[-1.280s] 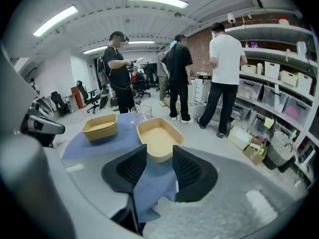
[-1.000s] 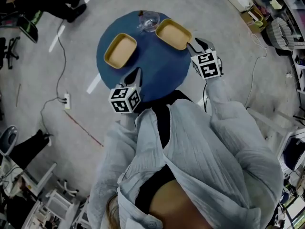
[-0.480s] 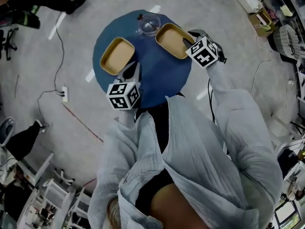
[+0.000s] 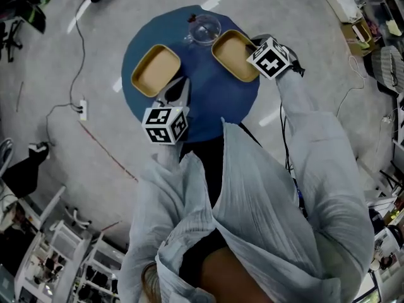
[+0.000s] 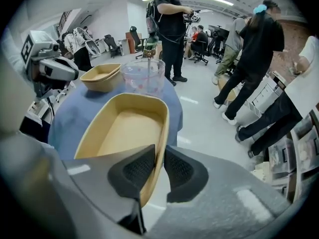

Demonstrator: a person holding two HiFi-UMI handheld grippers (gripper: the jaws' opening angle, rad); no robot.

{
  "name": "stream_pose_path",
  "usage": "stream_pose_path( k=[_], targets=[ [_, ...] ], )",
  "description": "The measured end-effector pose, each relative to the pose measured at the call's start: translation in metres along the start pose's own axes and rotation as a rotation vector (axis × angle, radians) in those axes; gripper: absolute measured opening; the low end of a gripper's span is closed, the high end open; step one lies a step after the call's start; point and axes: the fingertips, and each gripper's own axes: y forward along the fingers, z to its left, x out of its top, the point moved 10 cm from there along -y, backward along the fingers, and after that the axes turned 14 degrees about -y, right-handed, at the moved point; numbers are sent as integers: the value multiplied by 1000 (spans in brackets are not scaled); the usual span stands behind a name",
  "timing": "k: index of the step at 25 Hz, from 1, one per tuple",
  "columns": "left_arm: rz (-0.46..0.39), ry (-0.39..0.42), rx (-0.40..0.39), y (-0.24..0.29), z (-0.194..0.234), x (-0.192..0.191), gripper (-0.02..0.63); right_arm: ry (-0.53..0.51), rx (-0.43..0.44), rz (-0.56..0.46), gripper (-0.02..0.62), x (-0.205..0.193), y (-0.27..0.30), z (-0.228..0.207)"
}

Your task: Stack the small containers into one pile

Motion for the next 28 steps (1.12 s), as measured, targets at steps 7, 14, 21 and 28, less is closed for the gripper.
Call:
stream_pose_path(
  k=[7, 14, 21, 28],
  targets=[
    [-20, -34, 14, -9, 3, -7, 14, 20, 3, 13, 41, 3, 1, -1],
    [-46, -26, 6, -19, 2, -7, 14, 166, -47, -5, 11, 1, -5, 8],
    [-95, -32, -5, -38, 1, -11, 13, 219, -113, -7, 8, -6, -23, 24],
    [-94, -19, 22, -56, -2, -32, 12, 420, -211, -65, 8, -31, -46, 59]
  ],
)
